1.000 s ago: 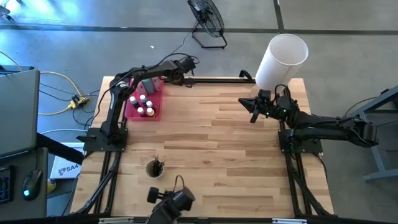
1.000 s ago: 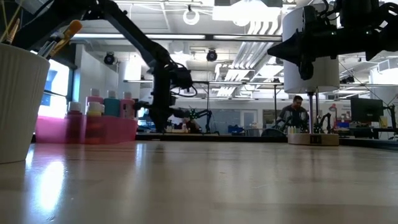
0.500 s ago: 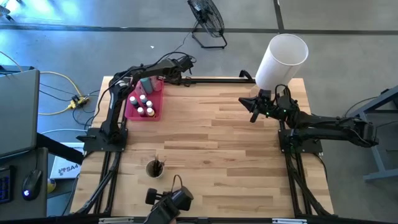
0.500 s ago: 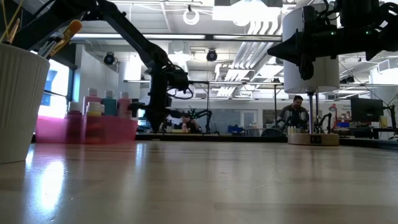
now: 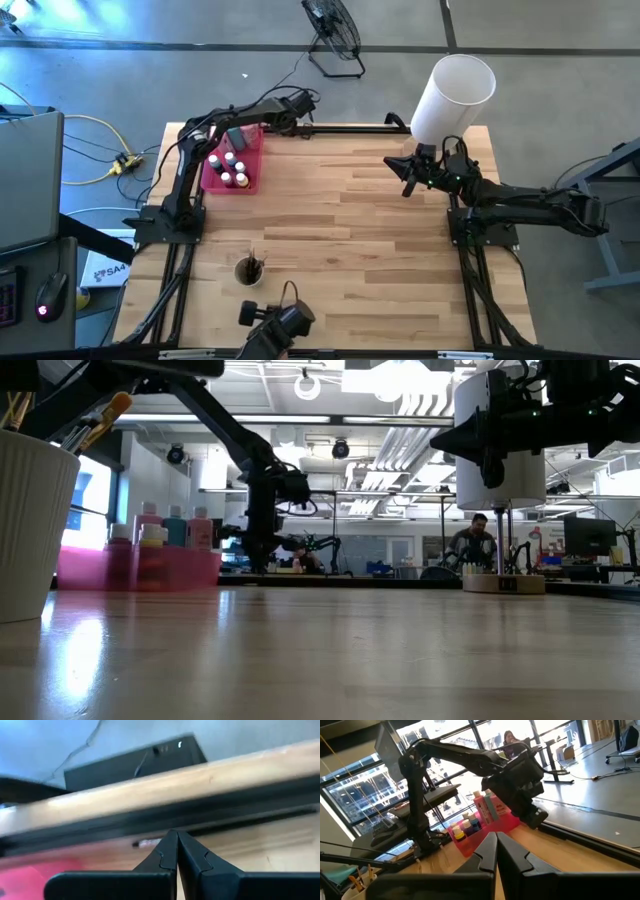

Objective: Pick & Place Paint Supplies
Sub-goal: Put the silver paintbrush into the light brown cup

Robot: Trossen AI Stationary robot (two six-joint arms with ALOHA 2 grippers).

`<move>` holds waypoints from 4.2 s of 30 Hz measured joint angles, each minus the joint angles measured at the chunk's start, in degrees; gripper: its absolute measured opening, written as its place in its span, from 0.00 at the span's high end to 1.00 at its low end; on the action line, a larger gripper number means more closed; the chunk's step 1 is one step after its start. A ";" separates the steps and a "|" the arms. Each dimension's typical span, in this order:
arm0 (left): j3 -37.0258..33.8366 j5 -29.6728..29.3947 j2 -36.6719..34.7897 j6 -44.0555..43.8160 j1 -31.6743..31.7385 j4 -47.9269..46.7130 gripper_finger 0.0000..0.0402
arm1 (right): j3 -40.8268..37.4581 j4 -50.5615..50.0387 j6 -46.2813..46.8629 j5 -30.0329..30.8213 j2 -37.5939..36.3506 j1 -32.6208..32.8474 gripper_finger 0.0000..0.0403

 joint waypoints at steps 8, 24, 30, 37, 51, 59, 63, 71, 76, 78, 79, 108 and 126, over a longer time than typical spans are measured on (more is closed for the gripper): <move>-0.03 0.00 1.62 -2.01 0.77 -2.76 1.00 | 0.00 1.10 0.46 -0.18 -0.04 0.02 1.00; -0.03 -1.45 3.26 -6.82 0.68 -3.16 1.00 | 0.00 1.66 0.54 -1.36 -0.04 0.02 1.00; -0.16 -0.86 3.33 -6.32 -0.14 0.10 1.00 | 0.00 1.66 0.44 -1.33 -0.04 0.00 1.00; 0.00 6.27 3.28 -3.37 -2.42 2.58 1.00 | 0.00 1.66 0.44 -1.31 -0.04 0.02 1.00; 0.01 0.75 -1.35 -1.51 -4.44 -0.79 1.00 | 0.00 1.66 0.48 -1.31 -0.07 0.01 1.00; 0.00 -4.78 -0.77 -1.94 -3.34 0.24 1.00 | 0.00 1.66 0.44 -1.39 -0.07 0.02 1.00; 0.03 -3.93 -0.78 -0.44 -3.31 0.92 1.00 | 0.00 1.66 0.49 -1.53 -0.07 0.01 1.00; 0.01 -3.15 -0.78 -2.54 -3.35 -3.11 1.00 | 0.00 1.85 0.57 -1.53 -0.07 0.01 1.00; -0.01 -3.73 0.32 -3.63 -3.34 -2.96 1.00 | 0.00 2.14 0.59 -1.70 -0.07 0.00 1.00; -0.01 -4.35 1.43 -3.66 -3.31 -2.43 1.00 | 0.00 2.16 0.59 -1.73 -0.07 0.02 1.00; -0.01 -4.41 2.07 -3.67 -3.31 -2.47 1.00 | 0.00 2.15 0.60 -1.73 -0.07 0.01 1.00; 0.01 2.72 3.76 1.40 -3.40 5.90 1.00 | 0.00 2.07 1.95 -1.53 -0.07 0.00 1.00; 10.82 3.35 3.35 11.90 -6.11 -2.80 1.00 | 0.00 2.10 1.92 -1.58 -0.07 0.00 1.00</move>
